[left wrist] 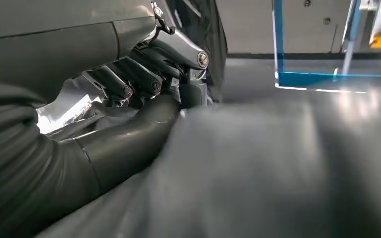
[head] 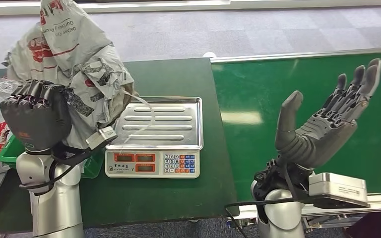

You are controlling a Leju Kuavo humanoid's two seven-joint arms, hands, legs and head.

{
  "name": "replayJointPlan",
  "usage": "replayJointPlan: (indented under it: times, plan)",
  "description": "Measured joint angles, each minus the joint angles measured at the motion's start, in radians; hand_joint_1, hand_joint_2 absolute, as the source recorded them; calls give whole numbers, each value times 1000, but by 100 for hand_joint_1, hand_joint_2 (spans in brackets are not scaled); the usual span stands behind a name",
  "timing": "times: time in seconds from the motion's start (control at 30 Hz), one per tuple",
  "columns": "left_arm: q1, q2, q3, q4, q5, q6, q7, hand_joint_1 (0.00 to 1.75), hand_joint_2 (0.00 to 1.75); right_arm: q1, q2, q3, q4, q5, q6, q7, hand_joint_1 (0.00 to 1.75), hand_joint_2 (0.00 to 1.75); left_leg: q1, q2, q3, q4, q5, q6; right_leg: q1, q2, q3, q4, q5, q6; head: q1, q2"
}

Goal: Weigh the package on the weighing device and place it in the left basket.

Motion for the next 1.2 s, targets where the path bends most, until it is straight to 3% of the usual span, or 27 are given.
replayJointPlan:
  times: [0.1,0.23,0.3,0.5,0.53,0.57,0.63,0.67,0.7,0.9,1.2]
  plan:
    - [-34,3,30,65,-124,0,155,175,175,0,0,0,0,0,1,1,0,175,0,-1,0,0,0,0,0,-1,0,0,0,0,0,0]
    - [-88,102,-47,270,-159,1,505,175,175,0,-4,0,0,-2,3,1,0,175,1,2,2,0,1,-2,1,1,0,0,1,-2,0,0]
    - [-104,151,-103,345,-159,2,555,175,175,0,-7,0,0,-3,5,1,0,175,1,1,1,0,2,-2,1,1,0,0,2,-2,0,0]
    - [-160,233,-225,537,-160,2,649,175,175,-1,-10,0,0,-10,12,-4,0,175,0,1,0,0,3,-2,0,1,-1,0,2,-2,0,0]
    - [-175,247,-250,578,-160,-1,670,158,175,-2,-10,0,0,-12,14,-4,0,175,0,1,0,0,3,-2,0,1,-1,0,2,-2,0,0]
    - [-191,257,-274,622,-160,-6,683,114,175,-3,-11,0,0,-15,16,-4,0,175,0,1,0,0,3,-2,0,1,-1,0,2,-2,0,0]
    - [-220,270,-307,705,-160,-15,684,27,87,-6,-12,0,0,-19,19,-6,0,175,0,1,0,0,3,-2,0,1,0,0,2,-2,0,0]
    - [-231,272,-316,744,-159,-16,670,0,44,-7,-13,0,0,-20,19,-6,0,175,0,1,0,0,3,-2,0,1,0,0,2,-2,0,0]
    - [-239,273,-319,778,-158,-18,652,0,0,-8,-13,0,0,-21,19,-8,0,175,0,1,0,0,3,-2,0,1,0,0,2,-2,0,0]
    - [-258,260,-306,880,-118,-23,584,0,0,-9,-15,0,0,-20,18,-11,0,175,0,1,0,0,3,-2,0,1,-1,0,2,-2,0,0]
    - [-194,189,-158,649,25,7,412,0,0,-8,-16,0,0,-17,11,0,0,175,0,0,-2,0,3,-2,0,0,-1,0,2,-2,0,0]
